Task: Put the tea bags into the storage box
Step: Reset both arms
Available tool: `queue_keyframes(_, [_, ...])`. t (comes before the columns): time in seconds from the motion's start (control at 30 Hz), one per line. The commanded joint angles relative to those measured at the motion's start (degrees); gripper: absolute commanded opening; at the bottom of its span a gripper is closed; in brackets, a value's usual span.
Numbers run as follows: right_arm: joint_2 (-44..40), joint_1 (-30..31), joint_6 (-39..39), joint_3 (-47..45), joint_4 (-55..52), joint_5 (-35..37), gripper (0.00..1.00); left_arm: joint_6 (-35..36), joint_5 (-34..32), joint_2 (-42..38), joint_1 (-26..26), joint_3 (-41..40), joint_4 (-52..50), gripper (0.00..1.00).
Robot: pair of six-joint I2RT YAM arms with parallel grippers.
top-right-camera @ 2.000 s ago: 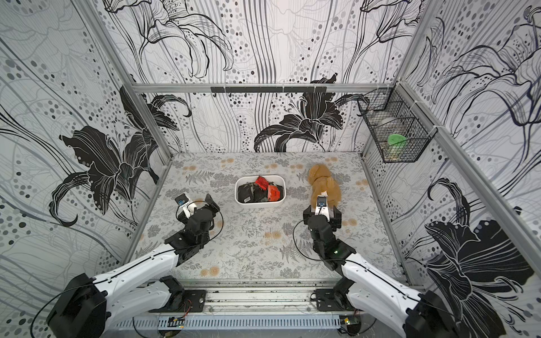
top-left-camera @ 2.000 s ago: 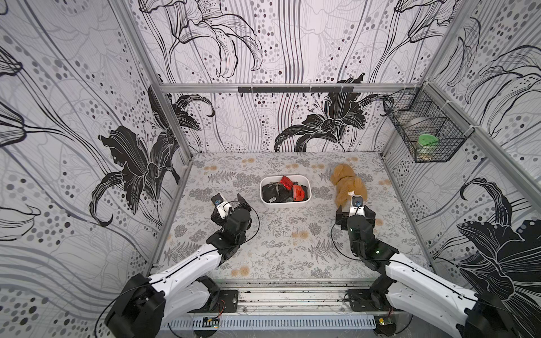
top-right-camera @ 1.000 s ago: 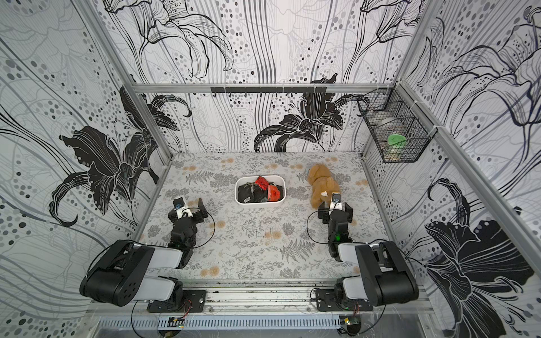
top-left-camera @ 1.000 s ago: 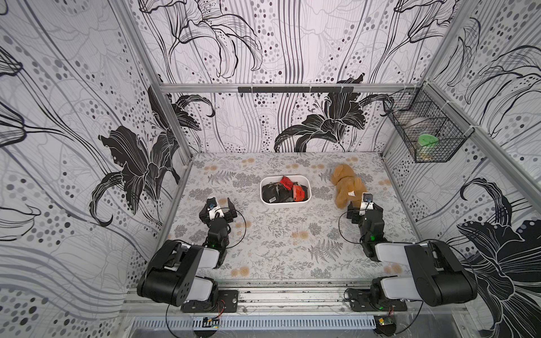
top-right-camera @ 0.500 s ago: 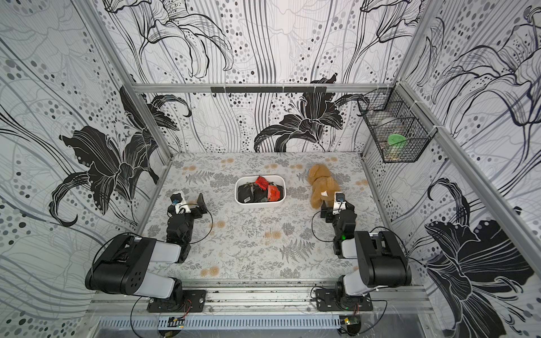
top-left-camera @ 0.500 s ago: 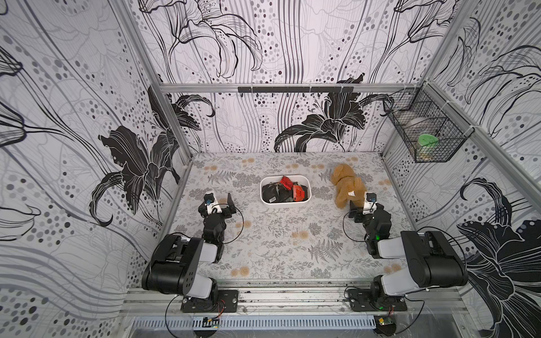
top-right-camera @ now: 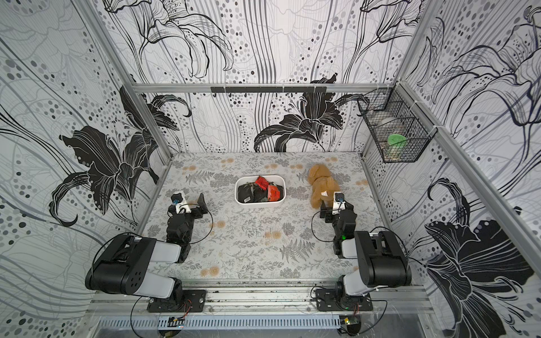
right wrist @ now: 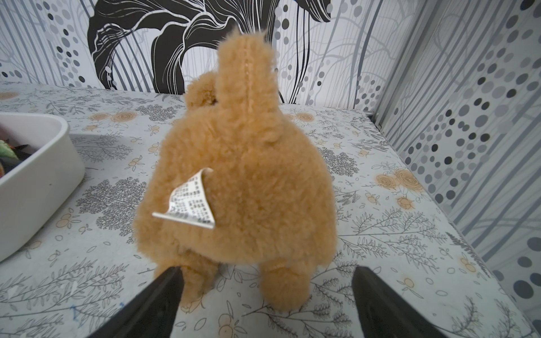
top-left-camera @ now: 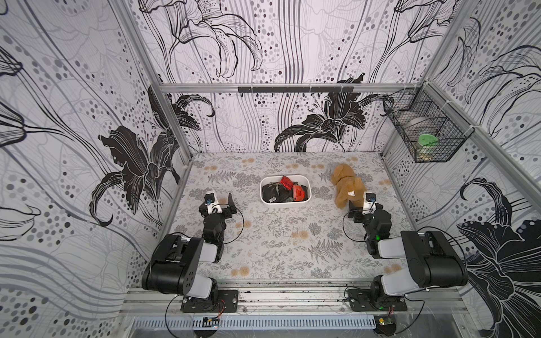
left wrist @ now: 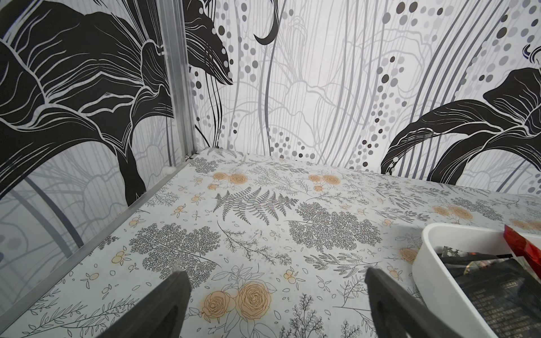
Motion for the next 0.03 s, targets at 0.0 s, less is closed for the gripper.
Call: queue_keyframes(0.0, [0.14,-0.32,1.30,0.78,1.08,-0.71,0.95,-0.22,0.51,0.19,0.41,0.58,1.31,0.97])
